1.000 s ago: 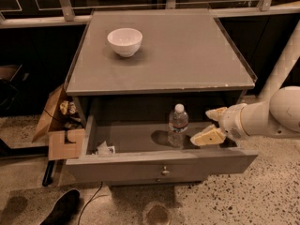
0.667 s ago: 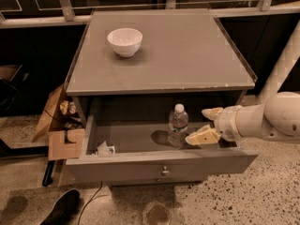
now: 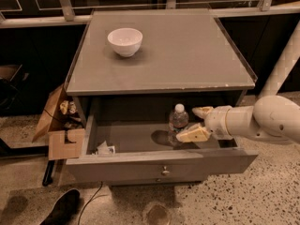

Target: Pick water bottle from top drawer and place on counter

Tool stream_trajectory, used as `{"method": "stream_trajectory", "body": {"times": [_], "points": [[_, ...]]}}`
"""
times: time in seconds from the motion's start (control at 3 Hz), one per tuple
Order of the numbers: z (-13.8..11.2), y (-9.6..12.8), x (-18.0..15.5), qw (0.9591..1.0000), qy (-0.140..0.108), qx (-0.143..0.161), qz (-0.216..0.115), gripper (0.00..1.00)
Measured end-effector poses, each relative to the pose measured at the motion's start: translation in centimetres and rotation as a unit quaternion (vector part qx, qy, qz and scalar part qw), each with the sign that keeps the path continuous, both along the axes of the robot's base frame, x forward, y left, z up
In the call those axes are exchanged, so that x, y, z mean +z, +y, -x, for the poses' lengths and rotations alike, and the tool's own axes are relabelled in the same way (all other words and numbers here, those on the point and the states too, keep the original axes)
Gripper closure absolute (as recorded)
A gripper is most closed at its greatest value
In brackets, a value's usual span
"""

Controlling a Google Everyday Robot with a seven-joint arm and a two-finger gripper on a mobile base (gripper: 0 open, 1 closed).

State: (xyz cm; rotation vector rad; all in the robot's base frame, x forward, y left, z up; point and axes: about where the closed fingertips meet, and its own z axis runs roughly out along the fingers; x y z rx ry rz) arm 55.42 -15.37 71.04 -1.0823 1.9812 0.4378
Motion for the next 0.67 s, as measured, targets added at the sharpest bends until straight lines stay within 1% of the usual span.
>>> {"method": "stream_trajectory", "body": {"times": [0.33,0.67], "points": [[-0.8,1.4,-0.2,0.9998,-0.006,0.011,-0.013,0.22],[-1.3,2.5,-0.4,0.9995,-0.008,0.022,-0.022,0.21]]}}
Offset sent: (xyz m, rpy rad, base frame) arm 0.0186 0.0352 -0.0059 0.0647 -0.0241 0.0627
